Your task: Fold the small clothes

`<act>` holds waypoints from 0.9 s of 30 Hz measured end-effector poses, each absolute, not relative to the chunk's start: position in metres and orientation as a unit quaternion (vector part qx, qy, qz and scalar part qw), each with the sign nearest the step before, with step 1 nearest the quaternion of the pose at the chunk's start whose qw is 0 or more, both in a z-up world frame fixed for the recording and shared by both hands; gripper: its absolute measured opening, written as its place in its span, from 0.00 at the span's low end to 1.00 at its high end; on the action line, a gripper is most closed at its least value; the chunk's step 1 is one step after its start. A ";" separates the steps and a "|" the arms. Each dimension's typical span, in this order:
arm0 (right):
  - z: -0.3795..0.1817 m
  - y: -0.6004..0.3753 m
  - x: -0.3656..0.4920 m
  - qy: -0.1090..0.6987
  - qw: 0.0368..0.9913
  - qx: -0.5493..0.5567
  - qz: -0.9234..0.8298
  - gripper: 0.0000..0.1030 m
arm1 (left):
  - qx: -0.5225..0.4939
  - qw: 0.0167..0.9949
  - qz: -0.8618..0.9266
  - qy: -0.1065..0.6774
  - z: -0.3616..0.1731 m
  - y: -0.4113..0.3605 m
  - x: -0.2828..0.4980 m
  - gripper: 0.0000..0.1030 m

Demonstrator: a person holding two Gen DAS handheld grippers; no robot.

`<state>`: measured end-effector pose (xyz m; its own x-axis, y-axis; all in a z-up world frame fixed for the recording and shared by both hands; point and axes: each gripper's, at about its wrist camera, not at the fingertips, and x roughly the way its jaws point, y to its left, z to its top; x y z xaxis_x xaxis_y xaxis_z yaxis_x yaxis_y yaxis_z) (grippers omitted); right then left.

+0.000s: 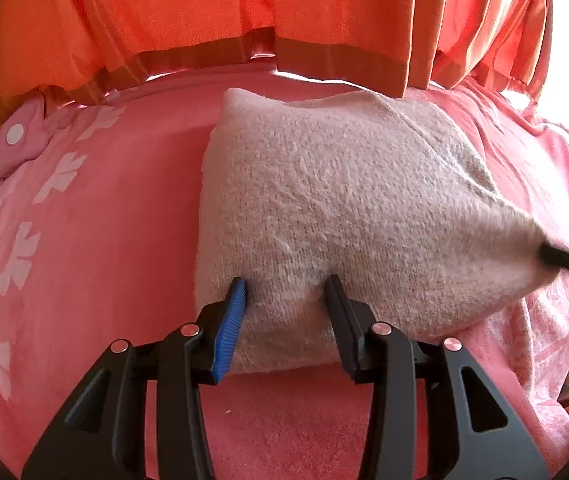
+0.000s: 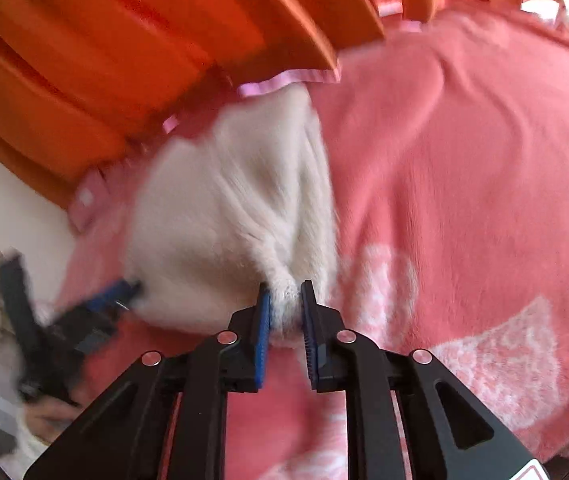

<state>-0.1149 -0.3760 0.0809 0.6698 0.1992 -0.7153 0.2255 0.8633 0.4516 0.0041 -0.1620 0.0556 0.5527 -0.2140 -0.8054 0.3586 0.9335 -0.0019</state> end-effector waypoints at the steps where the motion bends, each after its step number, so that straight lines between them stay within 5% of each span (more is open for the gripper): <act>1: 0.093 -0.370 -0.113 0.396 0.886 0.239 -0.017 0.14 | 0.082 0.878 -0.162 0.444 0.056 -0.162 0.005 0.40; 5: 0.104 -0.346 -0.088 0.396 0.899 0.188 -0.011 0.12 | 0.085 0.879 -0.159 0.442 0.055 -0.164 0.004 0.39; 9: 0.037 -0.339 -0.054 0.491 0.854 0.170 -0.017 0.02 | 0.076 0.876 -0.162 0.448 0.056 -0.163 0.006 0.39; 14: 0.076 -0.339 -0.070 0.447 0.873 0.194 -0.008 0.05 | 0.078 0.878 -0.162 0.444 0.055 -0.164 0.006 0.39; 20: 0.039 -0.333 -0.061 0.502 0.849 0.165 -0.015 0.02 | 0.079 0.878 -0.160 0.444 0.055 -0.165 0.005 0.40; 25: 0.073 -0.337 -0.079 0.466 0.866 0.179 -0.021 0.13 | 0.064 0.875 -0.167 0.450 0.058 -0.158 0.006 0.41; 27: 0.077 -0.347 -0.085 0.463 0.865 0.189 -0.038 0.28 | 0.054 0.873 -0.170 0.454 0.061 -0.154 0.005 0.49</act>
